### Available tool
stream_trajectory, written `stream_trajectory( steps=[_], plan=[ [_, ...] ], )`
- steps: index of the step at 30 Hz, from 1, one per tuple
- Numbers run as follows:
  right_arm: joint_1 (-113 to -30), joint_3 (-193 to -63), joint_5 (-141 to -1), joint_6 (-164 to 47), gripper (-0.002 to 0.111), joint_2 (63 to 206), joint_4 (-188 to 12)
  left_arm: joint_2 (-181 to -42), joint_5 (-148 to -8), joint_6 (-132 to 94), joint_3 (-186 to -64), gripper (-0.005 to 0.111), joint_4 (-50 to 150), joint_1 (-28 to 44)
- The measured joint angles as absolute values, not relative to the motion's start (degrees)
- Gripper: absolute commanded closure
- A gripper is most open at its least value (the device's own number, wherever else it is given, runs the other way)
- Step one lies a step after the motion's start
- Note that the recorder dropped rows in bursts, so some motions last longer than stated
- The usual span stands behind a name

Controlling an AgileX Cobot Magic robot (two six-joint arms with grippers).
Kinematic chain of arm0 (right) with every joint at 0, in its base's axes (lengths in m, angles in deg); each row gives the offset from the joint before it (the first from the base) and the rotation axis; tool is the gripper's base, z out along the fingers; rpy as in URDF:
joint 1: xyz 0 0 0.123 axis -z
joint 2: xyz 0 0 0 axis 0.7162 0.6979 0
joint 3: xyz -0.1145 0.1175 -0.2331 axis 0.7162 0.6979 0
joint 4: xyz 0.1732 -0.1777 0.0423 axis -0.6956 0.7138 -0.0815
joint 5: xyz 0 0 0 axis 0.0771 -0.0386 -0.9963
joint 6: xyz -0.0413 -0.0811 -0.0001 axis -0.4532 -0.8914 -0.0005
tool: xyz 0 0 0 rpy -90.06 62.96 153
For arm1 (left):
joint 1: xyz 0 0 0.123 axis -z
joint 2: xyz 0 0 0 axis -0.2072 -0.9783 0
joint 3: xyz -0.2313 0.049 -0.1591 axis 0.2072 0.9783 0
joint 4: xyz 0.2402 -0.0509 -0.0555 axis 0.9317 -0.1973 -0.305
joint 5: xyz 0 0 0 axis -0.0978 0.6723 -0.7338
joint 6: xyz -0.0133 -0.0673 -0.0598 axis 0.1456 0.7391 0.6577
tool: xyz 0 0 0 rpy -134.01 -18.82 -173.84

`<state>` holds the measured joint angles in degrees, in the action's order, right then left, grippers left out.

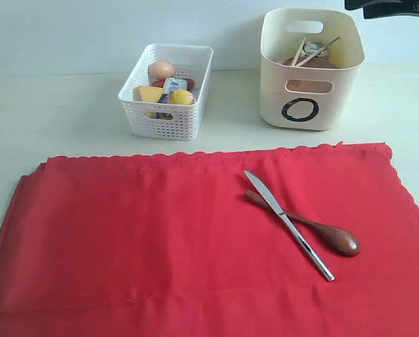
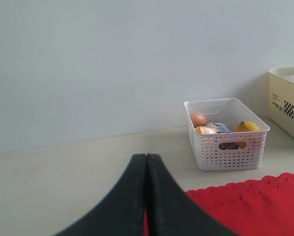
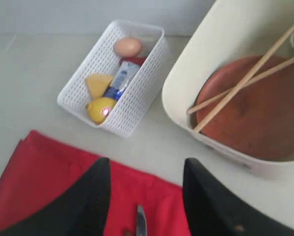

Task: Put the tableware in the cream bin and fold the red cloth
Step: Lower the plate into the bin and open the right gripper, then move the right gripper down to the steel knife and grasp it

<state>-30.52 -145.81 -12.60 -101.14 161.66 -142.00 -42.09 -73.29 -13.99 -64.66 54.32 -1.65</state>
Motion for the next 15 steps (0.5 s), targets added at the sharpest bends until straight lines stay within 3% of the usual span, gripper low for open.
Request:
stream_trajectory(
  steps=[8,15],
  plan=[
    [-31.1,-145.0,-6.0,-101.1,0.063,161.2,-135.6,-42.1,-73.3,-14.0,-64.7,0.106,54.3,-1.7],
    [-38.9,-140.2,-10.0,-101.0,0.063,160.9,-130.7,-42.1,-73.3,-14.0,-64.7,0.106,54.3,-1.7]
  ],
)
